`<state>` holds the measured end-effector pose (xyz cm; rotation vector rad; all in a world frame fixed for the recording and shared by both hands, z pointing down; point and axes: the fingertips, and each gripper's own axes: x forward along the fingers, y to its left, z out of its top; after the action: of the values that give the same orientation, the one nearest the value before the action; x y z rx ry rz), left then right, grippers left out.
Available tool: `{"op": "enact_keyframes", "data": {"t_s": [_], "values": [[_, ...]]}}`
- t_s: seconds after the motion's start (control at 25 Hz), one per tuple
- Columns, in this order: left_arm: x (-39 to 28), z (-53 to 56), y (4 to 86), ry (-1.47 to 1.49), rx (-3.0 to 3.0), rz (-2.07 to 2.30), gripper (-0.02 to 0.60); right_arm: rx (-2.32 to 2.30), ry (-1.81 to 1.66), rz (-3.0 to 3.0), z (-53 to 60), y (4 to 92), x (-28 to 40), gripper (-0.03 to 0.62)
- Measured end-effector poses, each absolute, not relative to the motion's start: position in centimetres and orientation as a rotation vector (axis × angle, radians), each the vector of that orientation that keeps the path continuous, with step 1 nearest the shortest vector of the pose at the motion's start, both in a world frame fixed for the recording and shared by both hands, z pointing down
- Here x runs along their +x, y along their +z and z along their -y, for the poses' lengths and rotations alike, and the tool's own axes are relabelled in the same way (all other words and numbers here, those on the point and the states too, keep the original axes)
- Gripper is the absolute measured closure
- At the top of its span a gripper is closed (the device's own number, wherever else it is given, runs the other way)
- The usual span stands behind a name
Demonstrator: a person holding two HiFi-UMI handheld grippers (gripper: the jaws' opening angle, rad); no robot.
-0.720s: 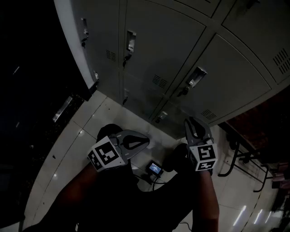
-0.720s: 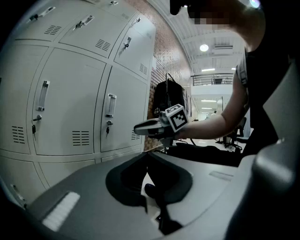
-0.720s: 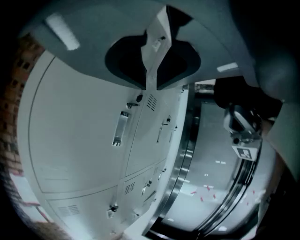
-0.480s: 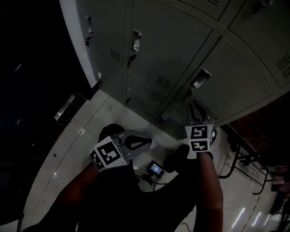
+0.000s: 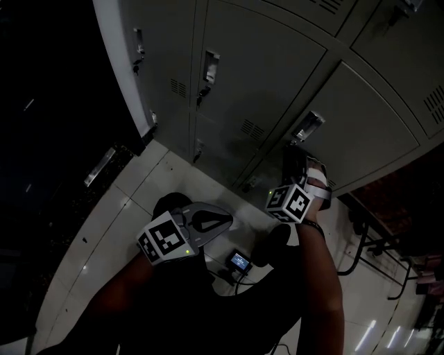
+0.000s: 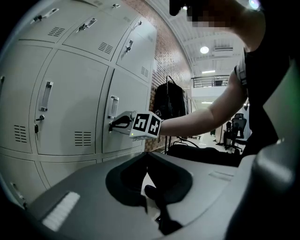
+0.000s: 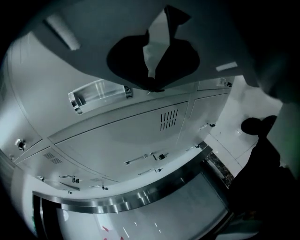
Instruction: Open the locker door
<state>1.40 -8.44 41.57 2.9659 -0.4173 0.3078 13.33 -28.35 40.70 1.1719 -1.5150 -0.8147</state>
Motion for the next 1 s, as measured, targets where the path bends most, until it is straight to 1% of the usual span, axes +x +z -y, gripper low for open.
{"op": "enact_keyframes", "data": {"t_s": [0.28,0.48,0.76,1.0], "values": [[1.4,8.5,41.8,0.33,2.966,0.423,0.571,1.129,-0.89,1.602,22.1,40.6,11.9,0.546],[1.3,8.6,42.3,0.35,2.963,0.431,0.571,1.088,-0.918,1.655,16.4,40.7,12.2,0.545],[1.7,8.5,42.6,0.375,2.96,0.421,0.571,1.134,-0.857,1.694,9.9,40.8,14.7,0.539],[2.2,8.4,42.6,0.386,2.962,0.409,0.571,1.194,-0.778,1.663,5.7,40.9,18.3,0.531]]}}
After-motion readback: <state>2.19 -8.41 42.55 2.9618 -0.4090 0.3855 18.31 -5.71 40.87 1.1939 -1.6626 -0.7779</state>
